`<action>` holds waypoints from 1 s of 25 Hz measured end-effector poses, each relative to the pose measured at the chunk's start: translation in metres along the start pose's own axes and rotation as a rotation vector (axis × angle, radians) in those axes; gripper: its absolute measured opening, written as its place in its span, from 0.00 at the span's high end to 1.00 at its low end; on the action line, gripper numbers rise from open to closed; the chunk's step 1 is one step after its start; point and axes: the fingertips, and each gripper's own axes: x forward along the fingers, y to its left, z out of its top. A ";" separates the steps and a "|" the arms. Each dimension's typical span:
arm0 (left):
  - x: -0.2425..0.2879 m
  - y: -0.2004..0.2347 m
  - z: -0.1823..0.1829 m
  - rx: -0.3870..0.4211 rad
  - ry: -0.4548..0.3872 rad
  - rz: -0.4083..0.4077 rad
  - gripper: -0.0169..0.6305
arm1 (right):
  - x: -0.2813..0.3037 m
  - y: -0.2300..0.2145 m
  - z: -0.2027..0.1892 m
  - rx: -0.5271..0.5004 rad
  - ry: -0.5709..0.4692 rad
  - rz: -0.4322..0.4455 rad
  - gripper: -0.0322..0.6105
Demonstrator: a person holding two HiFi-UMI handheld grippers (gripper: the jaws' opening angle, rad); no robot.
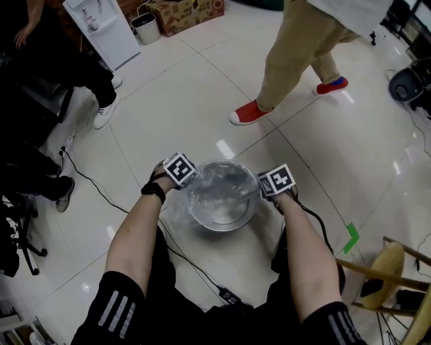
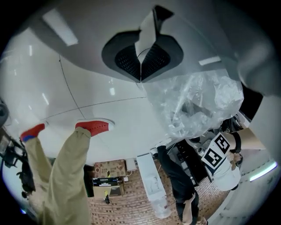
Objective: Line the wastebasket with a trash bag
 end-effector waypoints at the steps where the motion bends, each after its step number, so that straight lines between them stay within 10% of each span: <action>1: -0.002 0.002 -0.002 -0.005 -0.005 0.006 0.94 | -0.001 -0.001 0.001 0.004 -0.006 -0.005 0.93; 15: -0.062 0.027 -0.029 -0.113 -0.078 0.072 0.79 | -0.059 -0.015 -0.001 0.056 -0.122 -0.058 0.78; 25: -0.079 -0.025 -0.040 0.026 0.002 0.050 0.79 | -0.137 0.071 0.024 -0.644 -0.101 -0.040 0.76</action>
